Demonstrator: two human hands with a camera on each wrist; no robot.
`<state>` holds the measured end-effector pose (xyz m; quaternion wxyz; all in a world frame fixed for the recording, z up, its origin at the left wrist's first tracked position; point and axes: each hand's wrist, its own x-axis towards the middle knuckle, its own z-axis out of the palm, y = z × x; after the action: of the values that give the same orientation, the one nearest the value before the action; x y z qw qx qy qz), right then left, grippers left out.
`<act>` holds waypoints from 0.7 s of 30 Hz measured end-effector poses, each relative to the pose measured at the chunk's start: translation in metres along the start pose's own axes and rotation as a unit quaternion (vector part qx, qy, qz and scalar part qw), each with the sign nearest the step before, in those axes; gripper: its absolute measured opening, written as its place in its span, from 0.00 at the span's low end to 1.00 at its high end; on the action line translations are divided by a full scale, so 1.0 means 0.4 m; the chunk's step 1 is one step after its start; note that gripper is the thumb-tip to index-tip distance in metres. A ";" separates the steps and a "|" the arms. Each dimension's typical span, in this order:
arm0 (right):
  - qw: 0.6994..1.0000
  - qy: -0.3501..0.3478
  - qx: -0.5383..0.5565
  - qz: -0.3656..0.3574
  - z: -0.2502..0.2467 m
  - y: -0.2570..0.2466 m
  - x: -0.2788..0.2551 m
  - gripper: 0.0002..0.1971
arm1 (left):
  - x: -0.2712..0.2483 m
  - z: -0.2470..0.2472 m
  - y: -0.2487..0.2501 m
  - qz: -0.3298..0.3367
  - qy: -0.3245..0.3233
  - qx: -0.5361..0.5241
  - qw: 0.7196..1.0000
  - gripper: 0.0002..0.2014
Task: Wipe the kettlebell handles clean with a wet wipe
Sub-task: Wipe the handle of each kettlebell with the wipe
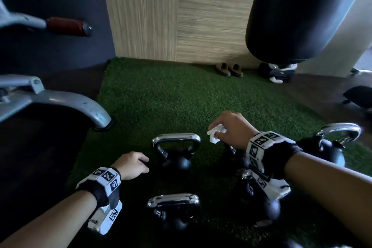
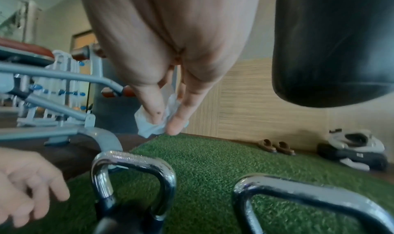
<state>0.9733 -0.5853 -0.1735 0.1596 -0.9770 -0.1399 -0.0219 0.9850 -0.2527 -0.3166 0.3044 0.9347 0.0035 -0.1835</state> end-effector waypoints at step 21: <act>0.989 0.045 0.140 -0.002 0.167 -0.020 0.155 0.08 | 0.112 0.034 -0.001 -0.095 -0.061 -0.092 0.989 0.50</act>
<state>1.0305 -0.5403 -0.2291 0.3012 -0.9426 -0.1361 -0.0465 1.0221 -0.2649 -0.3425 0.3695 0.8853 0.0908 -0.2676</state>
